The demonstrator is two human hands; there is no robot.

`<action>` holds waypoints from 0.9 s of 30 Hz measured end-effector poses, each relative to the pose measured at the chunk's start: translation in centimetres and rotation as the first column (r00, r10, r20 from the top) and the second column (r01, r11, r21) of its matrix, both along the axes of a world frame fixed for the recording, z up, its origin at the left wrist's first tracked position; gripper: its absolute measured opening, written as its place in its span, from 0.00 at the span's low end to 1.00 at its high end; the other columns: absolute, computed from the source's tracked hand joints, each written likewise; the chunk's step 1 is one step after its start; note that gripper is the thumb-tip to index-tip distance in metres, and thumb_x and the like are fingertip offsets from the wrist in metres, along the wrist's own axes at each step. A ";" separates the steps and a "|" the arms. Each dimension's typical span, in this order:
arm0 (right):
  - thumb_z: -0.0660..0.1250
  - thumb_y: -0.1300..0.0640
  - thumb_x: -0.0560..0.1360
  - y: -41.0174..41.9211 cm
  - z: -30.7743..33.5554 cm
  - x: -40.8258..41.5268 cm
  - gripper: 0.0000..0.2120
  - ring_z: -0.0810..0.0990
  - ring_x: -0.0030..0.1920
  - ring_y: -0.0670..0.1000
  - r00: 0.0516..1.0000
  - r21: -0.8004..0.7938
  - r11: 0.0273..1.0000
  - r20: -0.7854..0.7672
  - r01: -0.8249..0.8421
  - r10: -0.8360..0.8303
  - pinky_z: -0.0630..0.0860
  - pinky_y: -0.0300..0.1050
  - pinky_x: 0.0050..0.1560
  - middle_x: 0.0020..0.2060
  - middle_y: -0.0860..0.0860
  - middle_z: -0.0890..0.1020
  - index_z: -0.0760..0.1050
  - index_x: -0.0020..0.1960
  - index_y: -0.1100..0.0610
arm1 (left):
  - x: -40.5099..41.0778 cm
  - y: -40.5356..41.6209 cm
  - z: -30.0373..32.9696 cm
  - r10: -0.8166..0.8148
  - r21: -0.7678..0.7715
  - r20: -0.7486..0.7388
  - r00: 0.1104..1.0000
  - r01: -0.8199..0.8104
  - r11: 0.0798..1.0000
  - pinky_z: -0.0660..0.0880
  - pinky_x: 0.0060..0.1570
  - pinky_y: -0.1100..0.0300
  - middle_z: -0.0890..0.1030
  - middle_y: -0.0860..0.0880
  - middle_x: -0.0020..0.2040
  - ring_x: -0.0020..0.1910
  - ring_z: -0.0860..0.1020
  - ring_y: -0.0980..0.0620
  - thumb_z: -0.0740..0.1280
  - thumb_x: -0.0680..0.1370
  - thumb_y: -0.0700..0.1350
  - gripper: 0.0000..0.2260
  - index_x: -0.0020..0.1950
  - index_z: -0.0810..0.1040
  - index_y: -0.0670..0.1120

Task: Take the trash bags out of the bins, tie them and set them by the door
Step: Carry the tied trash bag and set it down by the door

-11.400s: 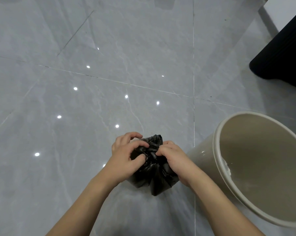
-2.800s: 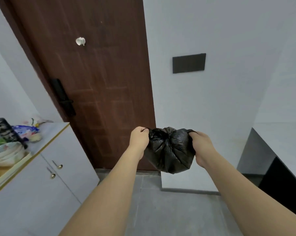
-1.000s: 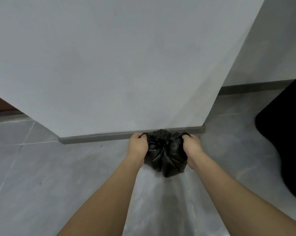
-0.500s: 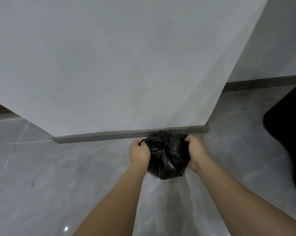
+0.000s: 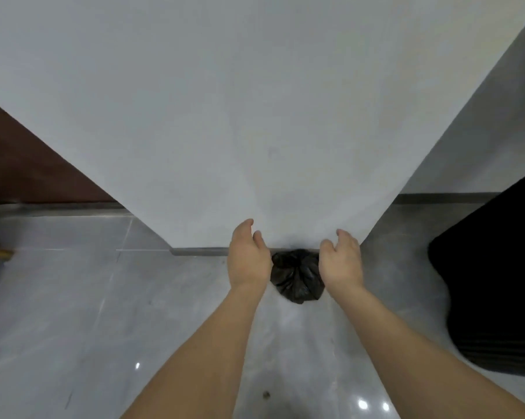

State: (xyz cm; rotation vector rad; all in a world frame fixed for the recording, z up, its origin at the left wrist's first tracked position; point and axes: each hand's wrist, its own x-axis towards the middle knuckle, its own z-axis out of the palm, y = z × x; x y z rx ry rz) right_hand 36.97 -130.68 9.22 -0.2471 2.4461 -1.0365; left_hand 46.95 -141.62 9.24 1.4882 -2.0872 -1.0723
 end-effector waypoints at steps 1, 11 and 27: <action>0.54 0.58 0.80 -0.2 4.2 0.5 0.24 0.59 0.75 0.56 0.999 -0.003 0.999 -0.006 -0.043 0.043 0.53 0.50 0.75 0.73 0.59 0.64 0.60 0.75 0.64 | 0.3 -0.1 4.1 -0.018 -0.043 0.011 1.000 0.018 0.999 0.61 0.66 0.63 0.71 0.47 0.71 0.70 0.69 0.50 0.56 0.83 0.43 0.17 0.72 0.69 0.43; 0.52 0.56 0.82 1.4 50.1 3.0 0.26 0.54 0.76 0.60 0.819 0.137 0.899 -0.373 -0.417 0.437 0.50 0.52 0.76 0.76 0.62 0.57 0.54 0.76 0.67 | 4.9 1.3 49.9 -0.198 -0.380 0.118 0.973 0.228 0.896 0.60 0.73 0.52 0.69 0.43 0.73 0.73 0.65 0.46 0.56 0.83 0.42 0.19 0.73 0.66 0.40; 0.50 0.53 0.82 -0.7 71.5 10.1 0.28 0.46 0.78 0.57 0.440 0.317 0.736 -0.637 -0.599 0.633 0.42 0.51 0.77 0.78 0.59 0.52 0.49 0.78 0.64 | 16.1 -1.7 71.6 -0.010 -0.683 0.486 0.874 0.387 0.619 0.46 0.77 0.53 0.58 0.44 0.78 0.78 0.54 0.46 0.50 0.85 0.48 0.23 0.78 0.54 0.40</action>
